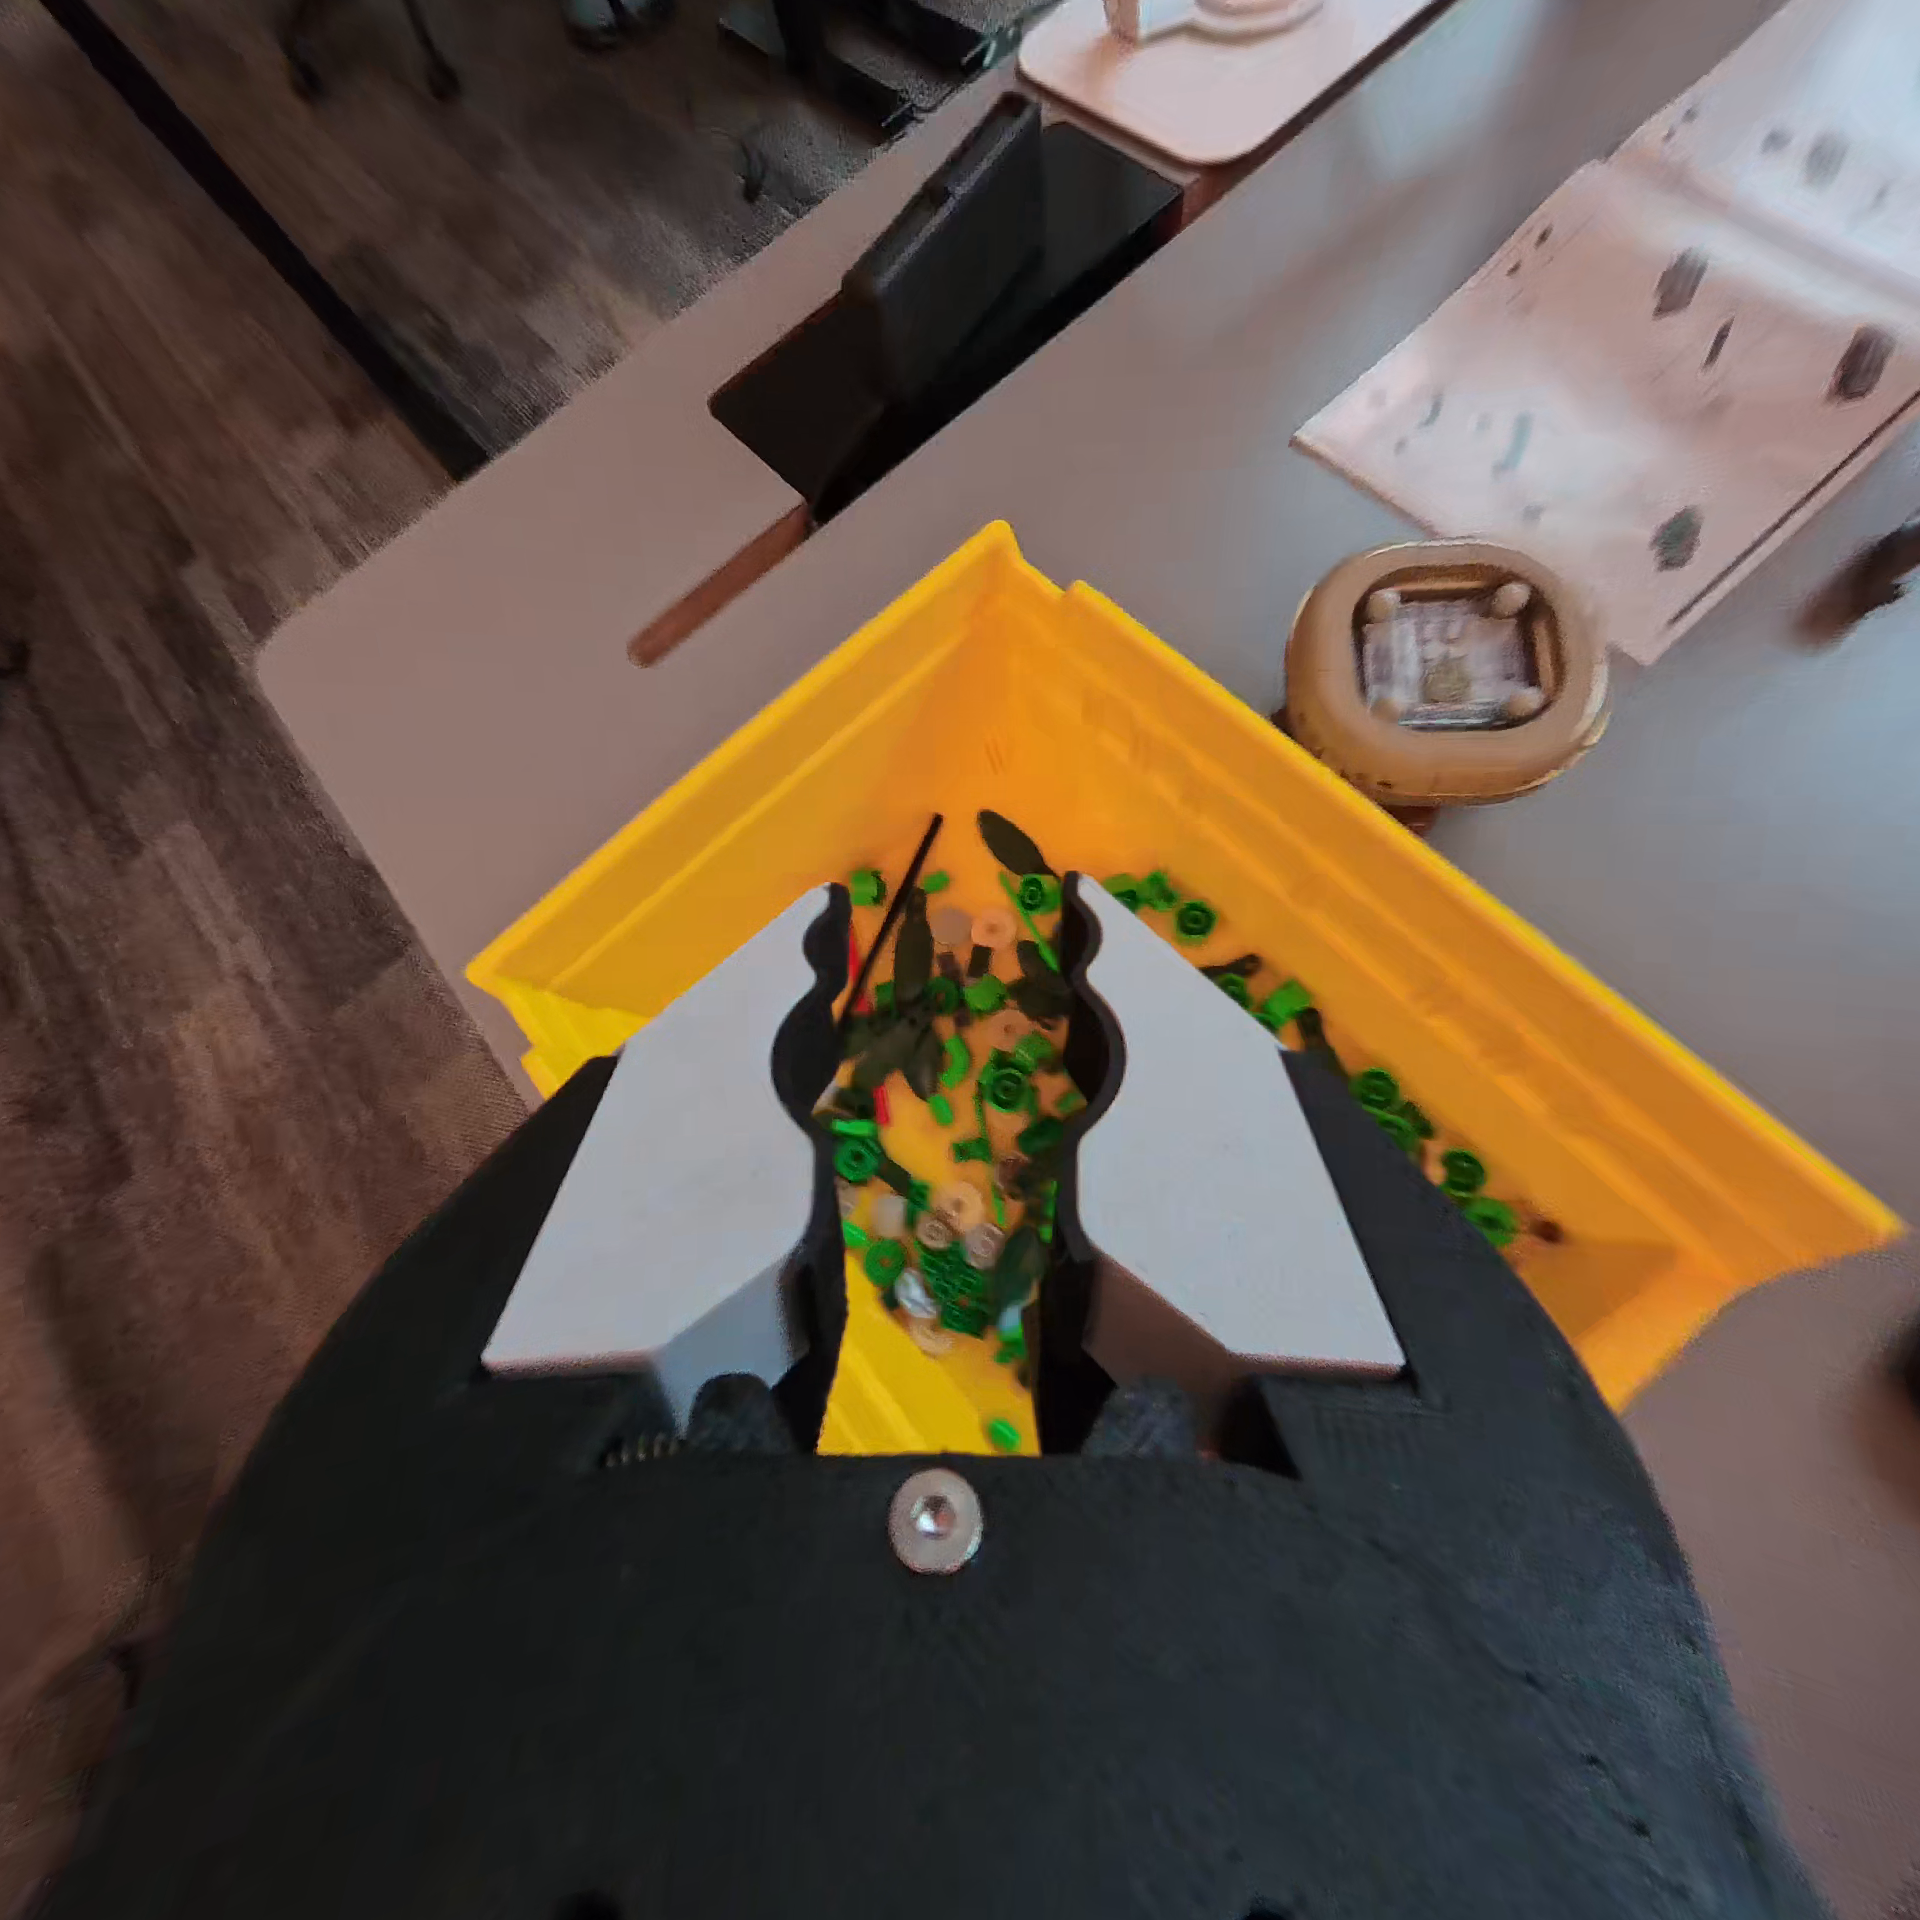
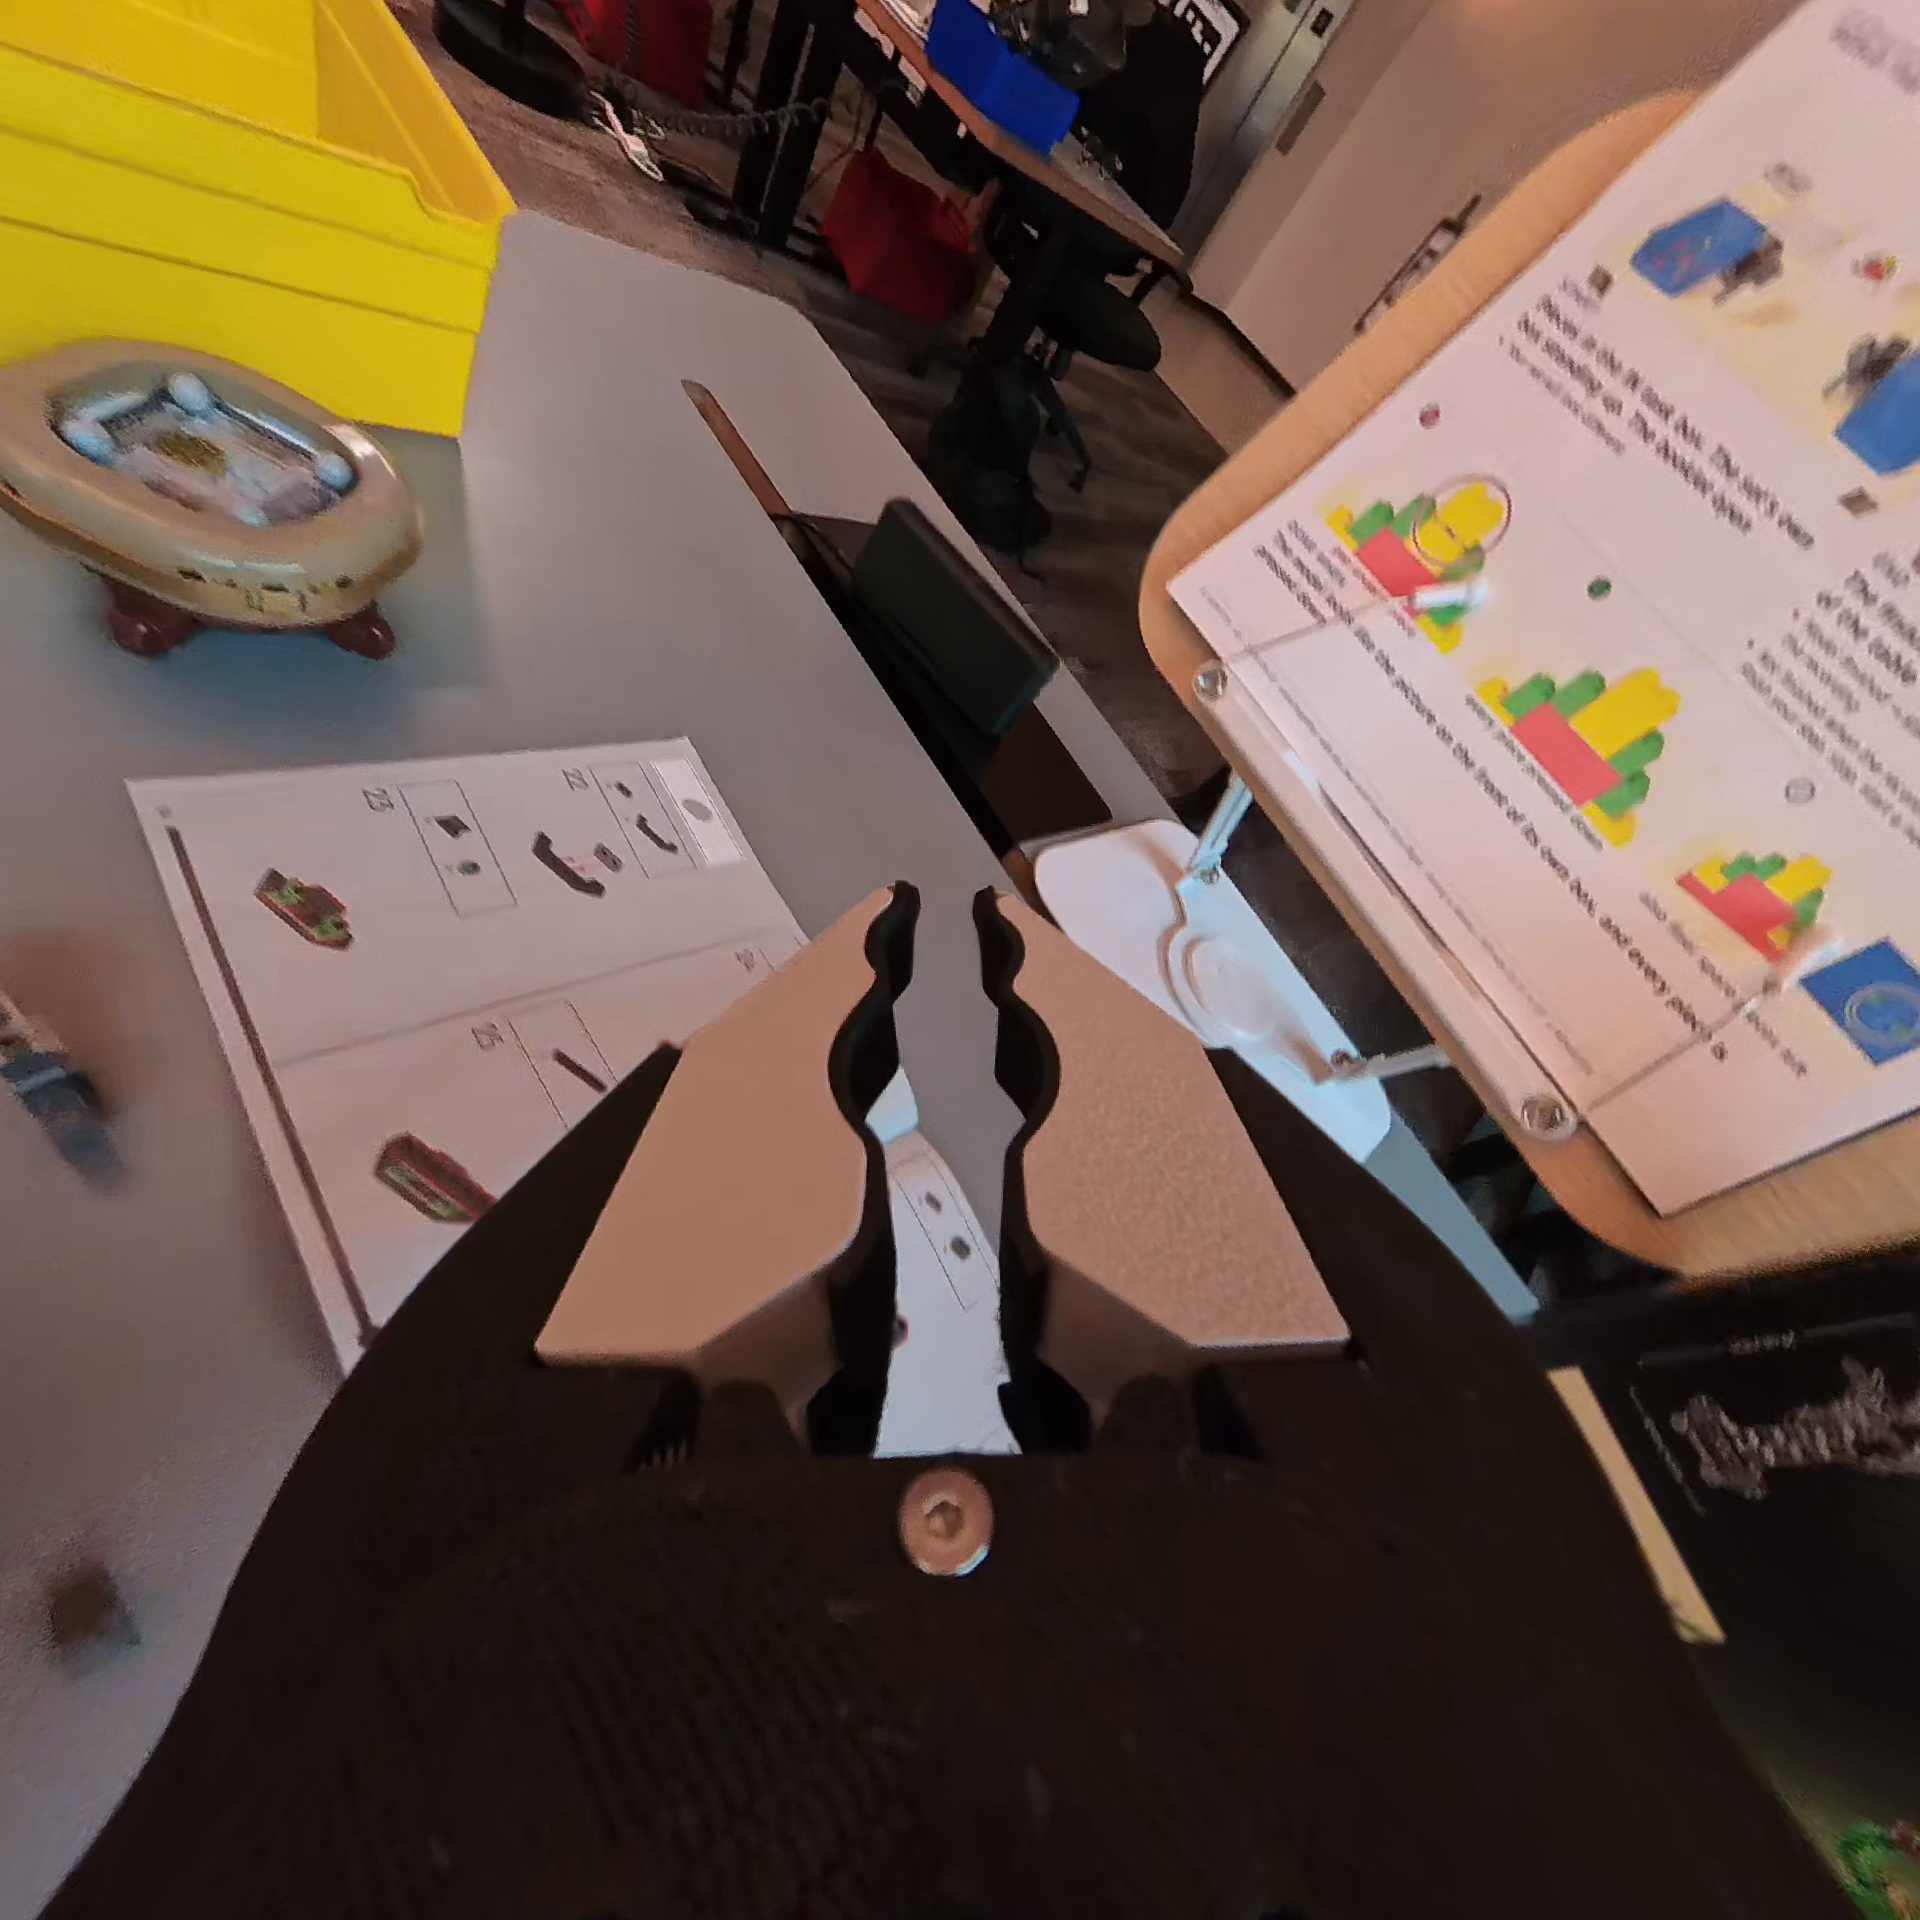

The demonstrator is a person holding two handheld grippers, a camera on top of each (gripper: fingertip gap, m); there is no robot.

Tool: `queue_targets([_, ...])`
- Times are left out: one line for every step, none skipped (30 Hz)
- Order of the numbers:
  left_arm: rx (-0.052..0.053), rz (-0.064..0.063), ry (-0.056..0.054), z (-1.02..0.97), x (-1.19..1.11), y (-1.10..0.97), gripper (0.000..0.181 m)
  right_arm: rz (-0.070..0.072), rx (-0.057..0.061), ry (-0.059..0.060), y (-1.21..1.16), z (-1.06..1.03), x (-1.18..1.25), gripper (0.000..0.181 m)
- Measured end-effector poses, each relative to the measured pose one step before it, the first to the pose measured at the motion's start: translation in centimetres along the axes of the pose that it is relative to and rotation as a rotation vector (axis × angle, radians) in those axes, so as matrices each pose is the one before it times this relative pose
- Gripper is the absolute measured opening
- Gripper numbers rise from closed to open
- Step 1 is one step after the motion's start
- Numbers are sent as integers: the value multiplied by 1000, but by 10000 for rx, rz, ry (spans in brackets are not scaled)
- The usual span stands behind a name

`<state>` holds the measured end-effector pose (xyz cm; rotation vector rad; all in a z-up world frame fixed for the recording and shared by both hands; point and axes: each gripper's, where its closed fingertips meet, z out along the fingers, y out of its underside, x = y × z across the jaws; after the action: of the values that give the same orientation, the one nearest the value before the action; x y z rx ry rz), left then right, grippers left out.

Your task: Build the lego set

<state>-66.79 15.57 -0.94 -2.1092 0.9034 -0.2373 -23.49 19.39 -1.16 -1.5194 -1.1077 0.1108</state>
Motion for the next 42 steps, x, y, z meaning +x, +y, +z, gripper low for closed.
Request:
queue_targets([-335,-292,286,-510,613,547,41,-102,82,-65,-983,144,-400,10])
queue_targets([-464,-234,175,-428,534,810,43,-94,115,-81,-1085,163,-452,11])
queue_targets([-531,-113,51,-372,415,1002,44,-65,102,-65,-1114,194,-457,11])
queue_targets([-481,35,-167,-317,143,984,45,-17,65,-49,-1120,216,-451,11])
queue_targets([-337,95,-327,-269,-83,824,47,33,44,-81,-1127,235,-514,11])
queue_targets([-226,65,-314,-237,-118,696,46,118,-8,-141,-1083,290,-636,12])
queue_targets([-136,-24,-195,-177,-4,540,44,177,-27,-135,-1088,339,-682,12])
queue_targets([-97,-69,16,-86,256,468,43,152,-30,-128,-1110,375,-766,12])
queue_targets([-89,-19,139,9,406,416,43,157,-81,-159,-1073,405,-876,12])
queue_targets([-245,70,164,59,378,541,41,216,-73,-166,-1132,404,-950,13])
queue_targets([-434,73,80,57,159,682,41,541,9,-292,-1355,389,-1196,13])
queue_targets([-366,-2,-42,36,-74,610,40,923,35,-660,-1534,423,-1826,14])
queue_targets([-232,6,-20,16,-95,379,39,841,179,-970,-1697,510,-2420,14])
queue_targets([-58,64,82,-6,-12,30,38,569,255,-981,-1602,686,-2489,14])
queue_targets([156,73,174,-21,57,-452,37,244,90,-729,-1177,894,-2003,14])
queue_targets([290,5,265,24,172,-745,36,-2,-94,-414,-803,1037,-1326,14])
queue_targets([178,-73,394,154,398,-596,35,-127,-312,-163,-413,1040,-707,15])
queue_targets([-119,-102,399,330,448,-137,35,-153,-418,56,-159,980,-133,18])
queue_targets([-386,-73,135,471,82,274,37,-83,-375,180,-50,906,249,21])
queue_targets([-494,4,-128,579,-271,436,39,49,-348,158,115,836,347,21])
queue_targets([-472,117,-190,613,-287,388,40,126,-265,-45,131,777,80,23])
queue_targets([-364,214,-97,590,-102,235,40,141,-103,-222,37,691,-186,24])
queue_targets([-256,244,14,510,80,115,40,125,-8,-197,51,572,-139,24])
queue_targets([-166,172,28,378,63,24,38,43,-40,-22,128,496,143,24])
queue_targets([-90,44,-10,234,-55,-75,38,-94,-179,58,394,391,284,24])
queue_targets([-39,-48,-18,131,-105,-123,37,-135,-204,75,559,270,313,24])
queue_targets([-21,-47,43,109,17,-109,36,-62,-135,92,502,169,380,24])
queue_targets([-69,21,138,162,238,34,35,16,-90,80,410,126,405,24])
queue_targets([-156,88,161,190,322,231,35,28,-98,41,353,82,382,24])
queue_targets([-184,78,51,183,160,310,35,11,-51,39,222,51,399,24])
queue_targets([-164,-50,14,146,72,287,34,21,24,77,47,16,478,24])
queue_targets([-172,-214,173,163,252,277,31,46,93,70,-126,0,456,24])
queue_targets([-217,-272,314,188,418,293,31,57,111,22,-191,15,354,23])
queue_targets([-220,-238,262,233,316,286,30,45,91,-7,-163,14,223,23])
queue_targets([-209,-188,113,270,74,265,31,10,57,-12,-88,36,125,23])
queue_targets([-233,-144,14,263,-92,281,32,-44,-10,-21,7,58,44,23])
queue_targets([-219,-123,1,241,-137,246,34,-96,-60,-1,72,64,32,24])
queue_targets([-146,-121,76,199,-26,168,35,-119,-42,48,57,76,98,24])
queue_targets([-124,-95,126,164,68,173,35,-99,-23,54,46,85,117,24])
queue_targets([-122,-70,34,106,-54,185,33,-48,-32,25,66,90,112,24])
queue_targets([-58,-70,-48,34,-142,105,34,-19,-25,-20,90,100,43,24])
queue_targets([-19,-79,16,8,5,22,33,17,-31,-18,120,103,65,24])
